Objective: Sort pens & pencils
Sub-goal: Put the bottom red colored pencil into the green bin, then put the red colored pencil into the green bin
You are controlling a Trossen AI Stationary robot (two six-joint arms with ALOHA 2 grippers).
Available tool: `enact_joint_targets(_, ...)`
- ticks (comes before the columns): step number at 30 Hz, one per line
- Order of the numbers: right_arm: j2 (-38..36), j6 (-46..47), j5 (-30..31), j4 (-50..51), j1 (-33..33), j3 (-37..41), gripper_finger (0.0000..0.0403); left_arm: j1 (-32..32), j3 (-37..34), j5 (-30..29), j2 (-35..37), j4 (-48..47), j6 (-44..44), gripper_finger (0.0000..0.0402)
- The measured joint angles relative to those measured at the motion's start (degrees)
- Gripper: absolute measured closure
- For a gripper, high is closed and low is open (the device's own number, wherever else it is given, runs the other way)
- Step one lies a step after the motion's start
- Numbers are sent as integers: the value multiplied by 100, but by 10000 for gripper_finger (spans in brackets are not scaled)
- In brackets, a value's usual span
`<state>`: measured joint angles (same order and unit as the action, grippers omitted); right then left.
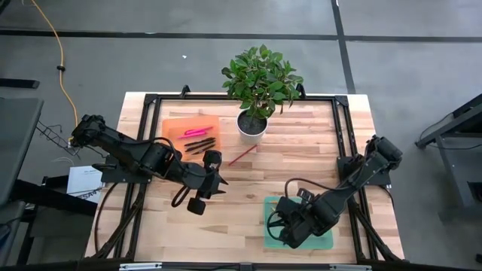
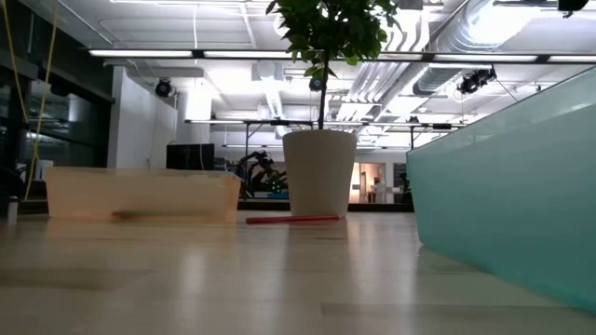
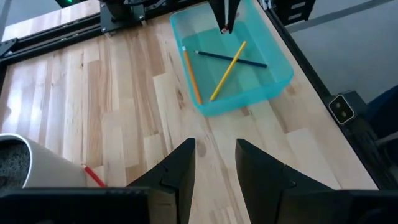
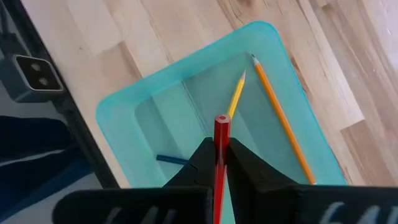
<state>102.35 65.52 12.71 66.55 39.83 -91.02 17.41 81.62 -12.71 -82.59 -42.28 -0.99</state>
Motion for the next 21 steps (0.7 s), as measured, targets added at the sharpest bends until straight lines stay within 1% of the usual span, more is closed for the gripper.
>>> enact_joint_targets(3,9,-54,2,45,-2,0,389,0,0,-4,0,0,0,300)
enact_joint_targets(9,9,-101,-16,108,-2,0,349,0,0,-4,0,-21,0,300)
enact_joint_targets(12,9,-101,-33,108,-2,0,335,0,0,-3,0,-42,0,300)
enact_joint_targets(17,8,-101,-70,97,-2,0,330,-10,0,-24,0,-85,92,300)
enact_joint_targets(21,-34,-100,238,38,-36,0,329,-15,0,-164,0,-191,326,300)
